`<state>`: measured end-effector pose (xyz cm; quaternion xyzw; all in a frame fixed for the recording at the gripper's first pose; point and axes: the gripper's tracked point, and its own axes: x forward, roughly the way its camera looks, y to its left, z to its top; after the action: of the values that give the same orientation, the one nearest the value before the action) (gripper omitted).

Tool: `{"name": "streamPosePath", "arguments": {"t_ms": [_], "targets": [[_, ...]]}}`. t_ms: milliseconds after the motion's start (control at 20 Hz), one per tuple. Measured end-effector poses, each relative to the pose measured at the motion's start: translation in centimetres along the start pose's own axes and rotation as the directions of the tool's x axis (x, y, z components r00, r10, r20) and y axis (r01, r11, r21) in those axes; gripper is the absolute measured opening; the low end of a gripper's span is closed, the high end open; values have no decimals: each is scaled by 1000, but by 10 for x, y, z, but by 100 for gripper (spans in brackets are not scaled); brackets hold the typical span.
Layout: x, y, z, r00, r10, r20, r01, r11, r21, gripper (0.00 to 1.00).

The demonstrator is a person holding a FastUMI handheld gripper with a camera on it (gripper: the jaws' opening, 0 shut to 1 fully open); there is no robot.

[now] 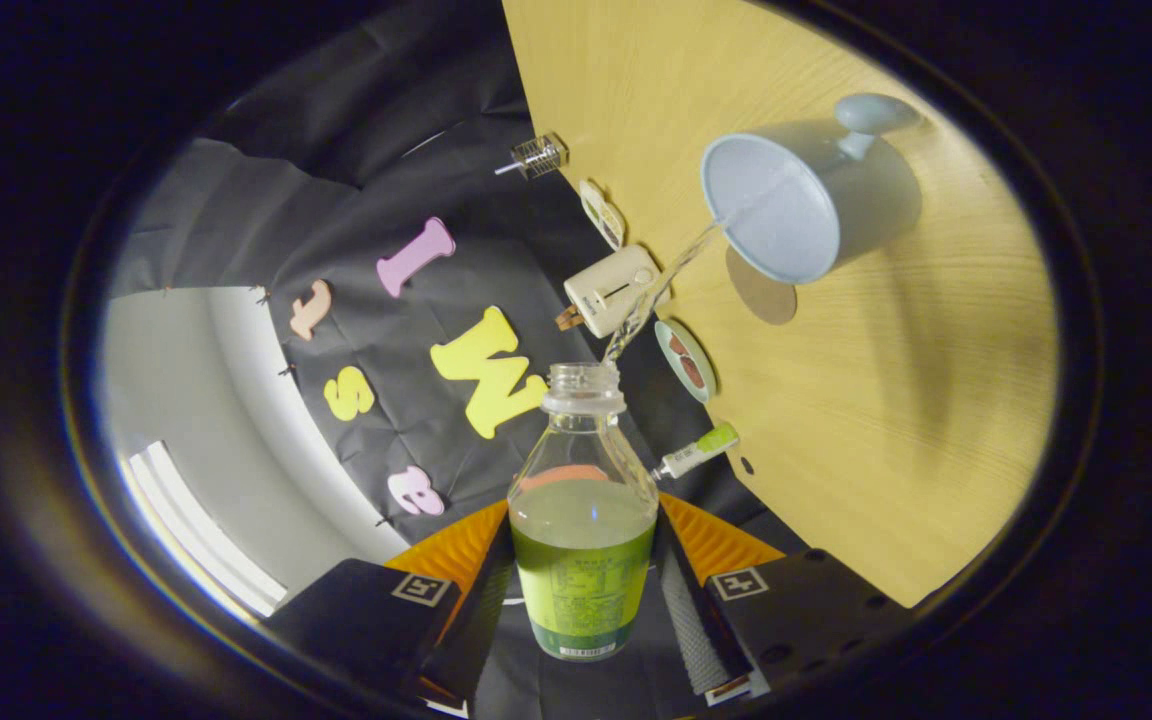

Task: Take the bottle from table, then pour the juice into the cup, finally place the bottle on the coaster

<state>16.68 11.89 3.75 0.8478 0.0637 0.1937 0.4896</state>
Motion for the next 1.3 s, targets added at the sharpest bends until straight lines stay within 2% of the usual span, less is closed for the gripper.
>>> {"name": "streamPosePath", "arguments": {"t_ms": [650,900,1300], "targets": [[0,28,-4,999,41,-2,-41,990,135,79],[2,48,-7,998,68,-3,-66,976,207,79],[8,62,-16,997,73,-24,-64,958,280,79]]}}
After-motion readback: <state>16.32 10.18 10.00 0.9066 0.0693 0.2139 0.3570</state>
